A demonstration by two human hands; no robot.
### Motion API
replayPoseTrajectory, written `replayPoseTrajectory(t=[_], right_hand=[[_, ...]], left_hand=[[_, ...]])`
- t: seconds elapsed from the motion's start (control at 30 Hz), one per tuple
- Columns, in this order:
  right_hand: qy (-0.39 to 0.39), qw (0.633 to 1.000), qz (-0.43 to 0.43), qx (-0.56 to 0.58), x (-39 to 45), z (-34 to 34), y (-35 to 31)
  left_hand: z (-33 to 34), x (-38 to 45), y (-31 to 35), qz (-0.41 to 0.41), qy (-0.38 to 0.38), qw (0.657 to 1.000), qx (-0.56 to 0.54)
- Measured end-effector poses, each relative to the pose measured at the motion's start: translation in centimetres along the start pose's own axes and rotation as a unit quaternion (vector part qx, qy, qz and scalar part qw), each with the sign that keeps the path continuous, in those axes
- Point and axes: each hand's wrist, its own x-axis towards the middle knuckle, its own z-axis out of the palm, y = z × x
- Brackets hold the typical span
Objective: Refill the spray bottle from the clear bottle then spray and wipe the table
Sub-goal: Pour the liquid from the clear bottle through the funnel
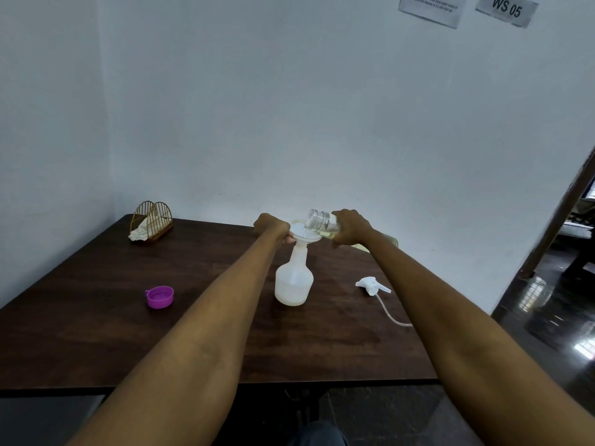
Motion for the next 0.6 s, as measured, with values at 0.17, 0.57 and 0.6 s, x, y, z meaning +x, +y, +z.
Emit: replayPoseTrajectory(t=[0.17, 0.57, 0.6], right_hand=[[-0.001, 1.0, -0.002, -0.002, -0.02, 0.01, -0.03], [-0.005, 1.0, 0.0, -0.008, -0.03, -0.04, 0.09], [-0.004, 1.0, 0.0, -0.008, 0.0, -0.04, 0.09]], left_hand=[[0.07, 0.01, -0.02, 0.002, 0.002, 1.0, 0.003], [0.1, 0.04, -0.05, 0.001, 0.002, 1.0, 0.0], [0.08, 0.05, -0.06, 0.001, 0.003, 1.0, 0.001]])
